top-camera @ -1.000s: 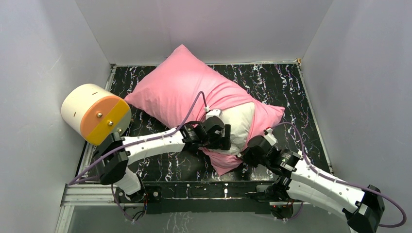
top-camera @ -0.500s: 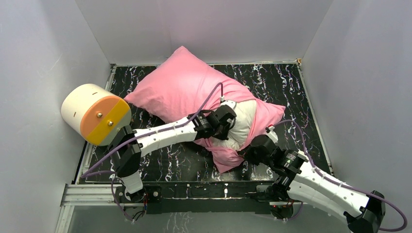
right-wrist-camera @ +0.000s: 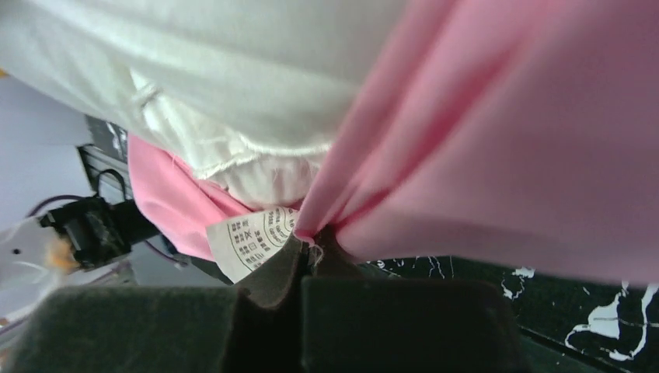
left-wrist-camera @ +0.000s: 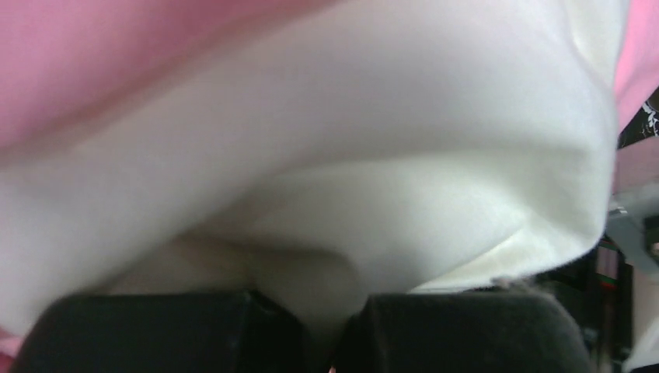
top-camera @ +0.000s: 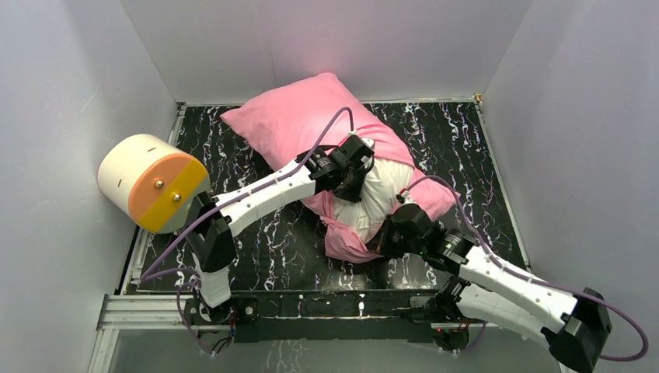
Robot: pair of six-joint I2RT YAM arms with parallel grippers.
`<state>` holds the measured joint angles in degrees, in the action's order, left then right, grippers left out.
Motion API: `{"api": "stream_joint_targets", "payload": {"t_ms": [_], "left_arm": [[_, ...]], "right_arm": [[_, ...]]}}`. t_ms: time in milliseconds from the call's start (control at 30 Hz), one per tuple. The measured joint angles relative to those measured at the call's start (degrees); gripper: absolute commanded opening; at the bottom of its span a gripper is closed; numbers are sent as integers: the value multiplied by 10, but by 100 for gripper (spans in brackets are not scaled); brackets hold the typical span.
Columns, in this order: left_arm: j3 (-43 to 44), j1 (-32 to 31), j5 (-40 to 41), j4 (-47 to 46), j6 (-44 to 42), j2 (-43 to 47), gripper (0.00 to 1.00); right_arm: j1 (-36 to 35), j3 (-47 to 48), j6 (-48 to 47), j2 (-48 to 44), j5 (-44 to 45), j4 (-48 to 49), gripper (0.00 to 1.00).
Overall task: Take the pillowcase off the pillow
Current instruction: Remove the pillow from the pillowcase.
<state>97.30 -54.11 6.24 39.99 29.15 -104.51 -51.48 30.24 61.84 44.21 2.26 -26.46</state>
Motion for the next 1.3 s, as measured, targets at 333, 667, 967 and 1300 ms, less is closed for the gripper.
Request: {"api": "stream_joint_targets", "payload": {"t_ms": [333, 667, 967, 1300], "left_arm": [[2, 7, 8, 26, 23, -5, 0], [4, 11, 21, 38, 29, -5, 0], [-5, 11, 29, 24, 35, 2, 0], [-13, 15, 27, 17, 39, 52, 0]], "right_arm": [[0, 33, -104, 113, -82, 72, 0], [-32, 27, -159, 125, -102, 104, 0], [-54, 29, -78, 182, 14, 101, 0], [-57, -74, -60, 156, 22, 221, 0]]}}
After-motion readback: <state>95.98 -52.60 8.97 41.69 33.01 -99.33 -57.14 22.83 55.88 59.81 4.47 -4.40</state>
